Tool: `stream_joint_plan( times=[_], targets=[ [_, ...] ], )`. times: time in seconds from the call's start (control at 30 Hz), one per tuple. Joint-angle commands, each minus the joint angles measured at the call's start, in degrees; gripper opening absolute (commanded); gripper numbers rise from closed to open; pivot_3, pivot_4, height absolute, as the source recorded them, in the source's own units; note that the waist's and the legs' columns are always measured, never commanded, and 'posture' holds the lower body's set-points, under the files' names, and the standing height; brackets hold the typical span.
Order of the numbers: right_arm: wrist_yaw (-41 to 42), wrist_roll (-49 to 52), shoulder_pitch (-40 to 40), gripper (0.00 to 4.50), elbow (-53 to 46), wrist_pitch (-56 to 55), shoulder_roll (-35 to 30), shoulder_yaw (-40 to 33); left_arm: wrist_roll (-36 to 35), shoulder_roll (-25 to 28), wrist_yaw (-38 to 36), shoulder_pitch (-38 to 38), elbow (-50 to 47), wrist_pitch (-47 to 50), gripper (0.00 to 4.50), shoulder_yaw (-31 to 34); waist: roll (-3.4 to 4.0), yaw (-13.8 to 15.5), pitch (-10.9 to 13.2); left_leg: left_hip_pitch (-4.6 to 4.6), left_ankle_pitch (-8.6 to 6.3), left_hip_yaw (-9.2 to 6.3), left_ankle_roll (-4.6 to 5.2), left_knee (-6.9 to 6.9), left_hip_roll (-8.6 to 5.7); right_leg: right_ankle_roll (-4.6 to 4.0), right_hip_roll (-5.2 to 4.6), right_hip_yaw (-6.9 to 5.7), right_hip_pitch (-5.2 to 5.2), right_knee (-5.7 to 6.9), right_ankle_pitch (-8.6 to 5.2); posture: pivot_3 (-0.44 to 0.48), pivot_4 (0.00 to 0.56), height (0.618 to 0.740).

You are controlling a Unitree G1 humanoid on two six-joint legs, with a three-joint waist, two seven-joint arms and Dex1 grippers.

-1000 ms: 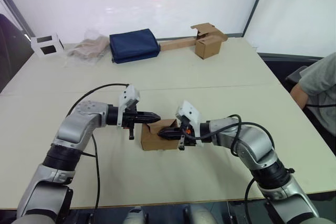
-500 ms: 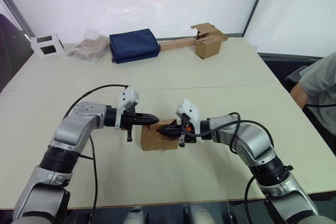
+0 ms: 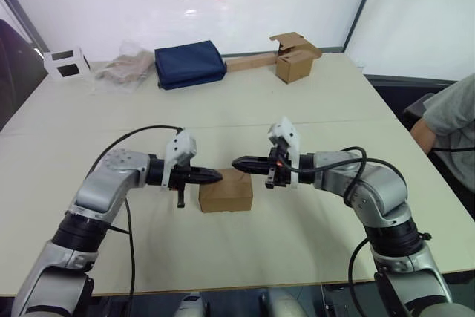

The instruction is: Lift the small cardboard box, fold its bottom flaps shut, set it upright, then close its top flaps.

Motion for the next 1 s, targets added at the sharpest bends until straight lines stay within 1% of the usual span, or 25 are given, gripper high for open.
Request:
stream_joint_plan(
  times=[0.03,0.1,0.23,0.3,0.43,0.57,0.7,0.83,1.0],
  targets=[
    [-0.7,0.4,-1.7,0.00,-1.9,-1.8,-0.1,-1.8,-3.5,-0.1,1.2,-2.5,-3.1,2.7,0.05,3.6,-0.01,0.0,0.0,0.00,0.00,0.00,0.00,0.00,0.00,0.00,0.00,0.00,0.00,0.00,0.00,0.000,0.150,0.740],
    [-0.9,0.1,-1.8,0.00,-1.6,-2.3,-0.1,-1.6,-4.4,0.0,1.7,-2.7,-3.8,3.8,0.05,4.2,-0.01,0.0,0.0,-0.01,0.00,0.01,0.00,0.00,0.00,0.00,-0.01,0.00,0.00,0.00,0.00,0.000,0.150,0.740],
    [-0.9,-2.1,-0.9,0.00,-0.4,-4.2,-0.5,0.5,-3.6,0.9,2.1,-1.6,-4.7,4.0,0.05,3.4,0.00,0.0,0.0,-0.01,0.00,0.00,0.00,-0.01,0.00,0.00,0.00,0.00,-0.01,0.00,0.00,0.000,0.150,0.740],
    [-0.7,-3.5,0.3,0.00,0.2,-5.0,-0.5,2.3,-2.0,1.5,2.6,-0.4,-4.9,3.5,0.05,2.1,0.00,-0.1,0.0,0.00,0.00,0.00,0.00,-0.01,0.00,0.00,0.00,0.00,-0.01,0.00,0.00,0.000,0.150,0.740],
    [-0.1,-7.0,2.7,0.00,1.4,-7.6,-1.2,6.3,-1.5,2.0,3.2,2.5,-7.2,4.4,0.05,0.9,-0.01,-0.1,0.0,-0.01,0.00,0.01,0.00,-0.02,0.00,0.00,-0.01,0.01,-0.02,-0.01,0.00,0.000,0.150,0.740],
    [0.4,-8.7,3.9,0.00,2.5,-8.9,-1.2,7.7,-0.9,2.1,3.9,4.6,-8.1,4.1,0.05,0.6,-0.01,0.0,0.0,-0.02,0.00,0.01,-0.01,0.00,0.00,0.00,-0.01,0.01,-0.02,0.00,0.00,0.000,0.150,0.740],
    [0.6,-11.8,5.4,0.00,6.0,-11.1,-1.7,9.3,0.9,2.8,4.7,7.4,-7.9,2.9,0.05,-0.1,-0.01,0.0,0.0,0.01,0.00,0.01,0.00,-0.02,0.00,0.00,-0.01,0.01,0.00,-0.01,0.00,0.000,0.150,0.740],
    [1.0,-11.6,5.1,0.00,5.8,-11.4,-1.5,8.5,0.2,3.5,5.0,8.5,-8.6,2.8,0.05,1.0,-0.01,0.0,0.0,0.14,0.00,0.01,0.00,-0.02,0.00,0.00,-0.01,0.01,0.12,-0.01,0.00,0.000,0.150,0.740],
    [1.3,-8.0,3.3,0.00,2.8,-10.1,-0.6,4.3,-3.2,2.6,6.9,5.8,-8.2,4.0,0.05,5.2,-0.02,0.1,0.0,0.15,0.00,0.01,0.00,-0.02,0.00,0.00,0.00,0.01,0.14,-0.01,0.00,0.000,0.150,0.740]
  ],
)
